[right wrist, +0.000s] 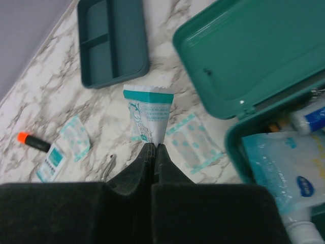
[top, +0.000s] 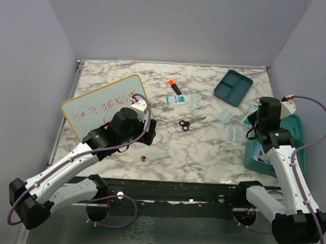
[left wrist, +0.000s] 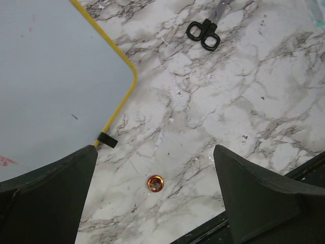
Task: Organize the medicine kit
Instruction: Place the medical item at the medicine box.
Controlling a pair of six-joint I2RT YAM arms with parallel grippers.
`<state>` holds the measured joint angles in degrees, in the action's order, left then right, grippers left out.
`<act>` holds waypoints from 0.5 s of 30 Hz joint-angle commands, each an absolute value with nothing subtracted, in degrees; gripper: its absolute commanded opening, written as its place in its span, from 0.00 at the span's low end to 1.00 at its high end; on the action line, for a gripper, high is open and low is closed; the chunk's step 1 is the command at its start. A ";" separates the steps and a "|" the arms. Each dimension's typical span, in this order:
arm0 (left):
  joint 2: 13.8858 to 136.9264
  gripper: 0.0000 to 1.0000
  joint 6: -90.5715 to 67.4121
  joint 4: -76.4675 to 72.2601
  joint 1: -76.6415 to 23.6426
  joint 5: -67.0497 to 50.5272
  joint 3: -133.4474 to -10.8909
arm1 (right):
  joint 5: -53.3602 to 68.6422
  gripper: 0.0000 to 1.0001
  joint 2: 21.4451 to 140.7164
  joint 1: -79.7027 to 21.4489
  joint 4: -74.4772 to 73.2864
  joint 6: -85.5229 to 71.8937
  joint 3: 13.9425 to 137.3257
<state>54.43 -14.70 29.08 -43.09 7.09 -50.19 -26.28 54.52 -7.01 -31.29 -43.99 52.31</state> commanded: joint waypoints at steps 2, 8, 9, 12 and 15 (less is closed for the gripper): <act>49.77 0.99 -12.95 28.61 -43.04 10.49 -46.51 | -33.57 0.01 51.56 -0.87 -42.31 -41.65 55.17; 48.81 0.99 -12.77 27.42 -42.99 8.36 -46.01 | -38.01 0.00 51.05 2.57 -44.34 -46.61 53.68; 48.85 0.99 -12.79 27.42 -42.98 7.94 -45.93 | -38.24 0.00 51.38 3.02 -44.56 -47.62 53.34; 48.80 0.99 -12.79 27.42 -42.98 6.99 -45.79 | -38.84 0.00 52.05 5.03 -45.78 -51.10 51.86; 48.28 0.99 -12.89 27.40 -43.04 6.77 -45.76 | -38.91 0.00 51.61 6.94 -46.64 -55.01 49.42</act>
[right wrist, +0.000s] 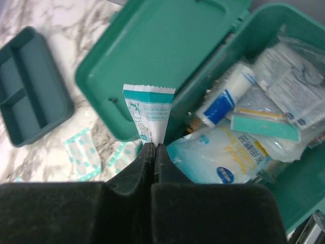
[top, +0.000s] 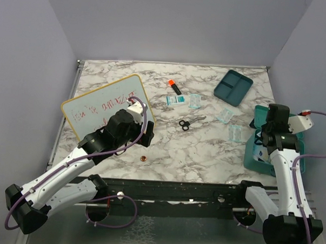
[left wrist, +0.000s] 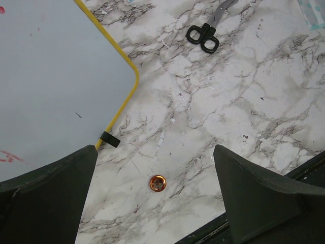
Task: Organize the medicine kit
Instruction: Place the medical item at the medicine box.
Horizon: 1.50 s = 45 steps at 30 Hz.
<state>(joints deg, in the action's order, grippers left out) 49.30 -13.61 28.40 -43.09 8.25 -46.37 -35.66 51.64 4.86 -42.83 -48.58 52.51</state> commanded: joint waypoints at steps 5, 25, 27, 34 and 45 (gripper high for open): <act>46.80 0.99 -12.85 27.33 -43.15 7.08 -45.41 | -39.63 0.01 49.16 8.27 -46.93 -59.58 44.87; 47.23 0.99 -12.71 27.33 -43.49 8.79 -44.99 | -46.60 0.16 49.78 10.77 -44.25 -57.73 41.99; 47.52 0.99 -12.68 27.33 -43.46 8.88 -45.03 | -47.33 0.20 49.68 10.75 -45.29 -58.37 42.66; 48.81 0.99 -12.50 27.47 -43.45 9.03 -45.14 | -48.57 0.32 49.23 10.74 -48.01 -58.59 45.76; 48.87 0.99 -12.11 27.42 -43.42 10.66 -45.24 | -36.63 0.31 45.53 10.76 -40.91 -42.85 46.62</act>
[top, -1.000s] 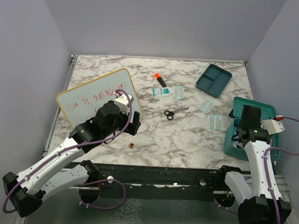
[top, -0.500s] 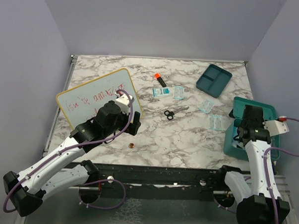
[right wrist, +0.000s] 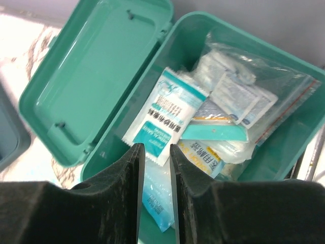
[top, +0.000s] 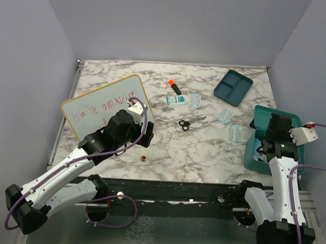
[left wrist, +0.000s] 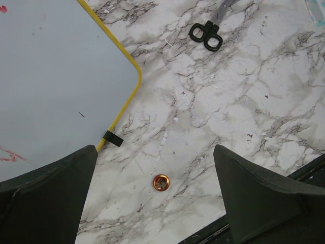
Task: Organize the medicine kit
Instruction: Place the medical item at the medicine box, then pick up the medical item at the center of the board.
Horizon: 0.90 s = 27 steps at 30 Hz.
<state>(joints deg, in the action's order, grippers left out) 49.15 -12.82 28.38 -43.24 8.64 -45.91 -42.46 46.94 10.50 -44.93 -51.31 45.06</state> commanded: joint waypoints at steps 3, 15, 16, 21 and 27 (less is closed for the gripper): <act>48.61 0.99 -11.95 27.42 -43.42 11.80 -45.28 | -28.29 0.33 43.78 10.75 -36.81 -36.62 48.26; 46.32 0.99 -12.98 27.21 -43.48 16.81 -48.79 | 13.03 0.35 47.93 10.67 -22.25 -35.96 50.31; 45.87 0.99 -12.97 26.81 -43.47 17.58 -48.48 | 14.91 0.35 48.97 10.53 -20.66 -36.75 50.16; 43.12 0.99 -11.73 25.84 -43.42 21.30 -46.28 | 16.91 0.36 53.68 7.66 -15.61 -37.31 49.83; 40.06 0.99 -11.70 25.59 -43.42 23.55 -45.11 | 12.02 0.38 62.01 -4.61 -9.17 -35.81 49.92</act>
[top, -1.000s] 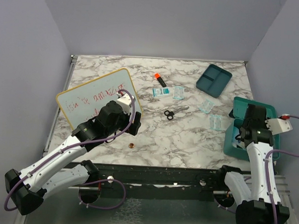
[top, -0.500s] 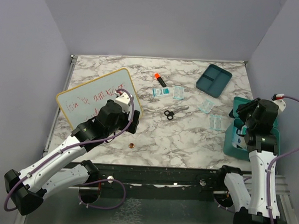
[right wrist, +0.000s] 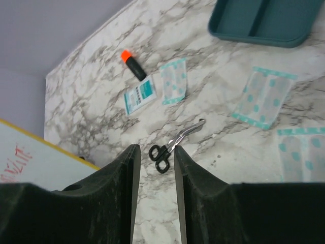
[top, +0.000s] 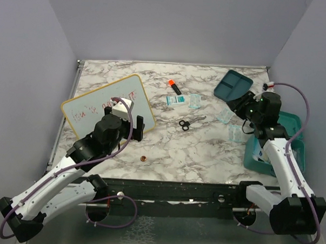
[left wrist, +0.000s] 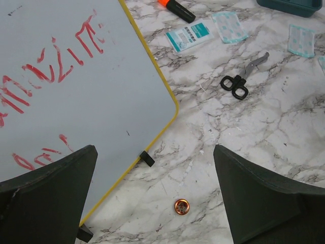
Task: Organize the medicine kit
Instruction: Pick up the medical item at the center of the board.
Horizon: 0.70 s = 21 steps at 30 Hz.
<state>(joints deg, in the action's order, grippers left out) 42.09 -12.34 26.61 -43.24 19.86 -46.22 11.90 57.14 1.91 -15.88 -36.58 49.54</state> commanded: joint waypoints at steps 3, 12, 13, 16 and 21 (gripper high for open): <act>38.73 0.99 -10.95 24.63 -43.41 23.86 -44.21 | 10.37 0.41 69.58 -10.90 -5.32 -33.54 52.41; 37.22 0.99 -10.38 23.93 -43.33 24.01 -43.53 | 2.80 0.41 93.86 -21.52 -0.96 -21.09 67.38; 36.92 0.99 -10.39 23.89 -43.33 23.95 -43.46 | 2.04 0.42 96.02 -21.78 -0.68 -20.48 68.78; 36.34 0.99 -10.35 23.57 -43.33 23.84 -43.17 | 2.93 0.43 102.58 -22.03 -0.76 -19.29 73.94; 35.67 0.99 -9.94 23.47 -43.26 23.93 -43.24 | 0.46 0.43 112.01 -24.23 -5.28 -17.33 82.65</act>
<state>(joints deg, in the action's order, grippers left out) 36.64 -11.05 24.56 -43.24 22.46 -43.79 4.40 105.95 -22.44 -2.70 -20.93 76.51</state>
